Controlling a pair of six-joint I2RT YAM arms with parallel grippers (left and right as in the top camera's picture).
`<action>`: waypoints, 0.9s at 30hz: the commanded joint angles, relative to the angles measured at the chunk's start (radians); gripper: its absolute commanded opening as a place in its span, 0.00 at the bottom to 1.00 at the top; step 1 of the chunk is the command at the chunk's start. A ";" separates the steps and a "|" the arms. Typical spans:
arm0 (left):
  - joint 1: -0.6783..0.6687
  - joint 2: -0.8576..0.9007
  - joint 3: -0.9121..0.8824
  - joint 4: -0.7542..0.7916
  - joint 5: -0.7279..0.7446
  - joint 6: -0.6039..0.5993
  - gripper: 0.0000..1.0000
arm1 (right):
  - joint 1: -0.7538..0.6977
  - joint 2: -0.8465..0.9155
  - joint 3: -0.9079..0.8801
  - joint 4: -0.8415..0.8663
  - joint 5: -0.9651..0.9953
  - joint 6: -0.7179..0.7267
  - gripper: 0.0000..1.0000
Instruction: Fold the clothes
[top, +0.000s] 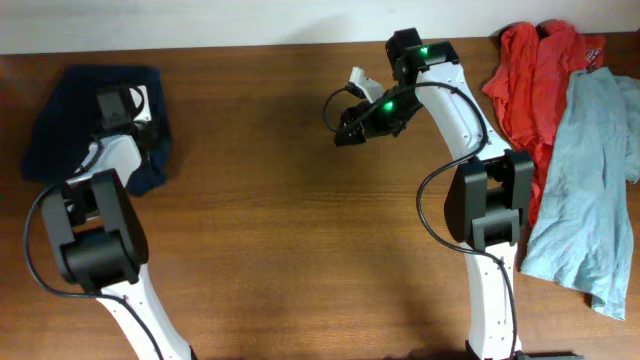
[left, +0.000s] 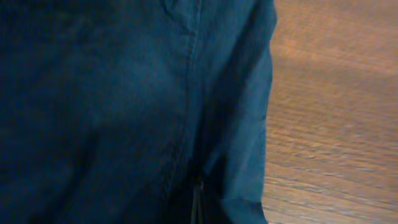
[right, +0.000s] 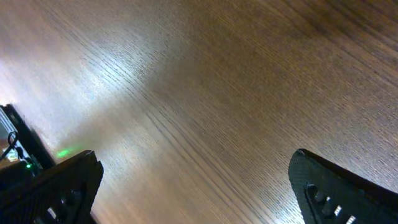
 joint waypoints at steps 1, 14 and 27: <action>-0.001 0.076 -0.014 -0.002 -0.025 0.000 0.01 | 0.003 -0.030 0.006 0.000 -0.021 -0.007 0.99; -0.010 -0.064 0.037 -0.005 0.037 -0.012 0.06 | -0.009 -0.034 0.134 -0.008 0.051 -0.006 0.99; -0.037 -0.534 0.040 -0.157 0.053 -0.012 0.97 | -0.116 -0.034 0.858 -0.346 0.233 -0.006 0.98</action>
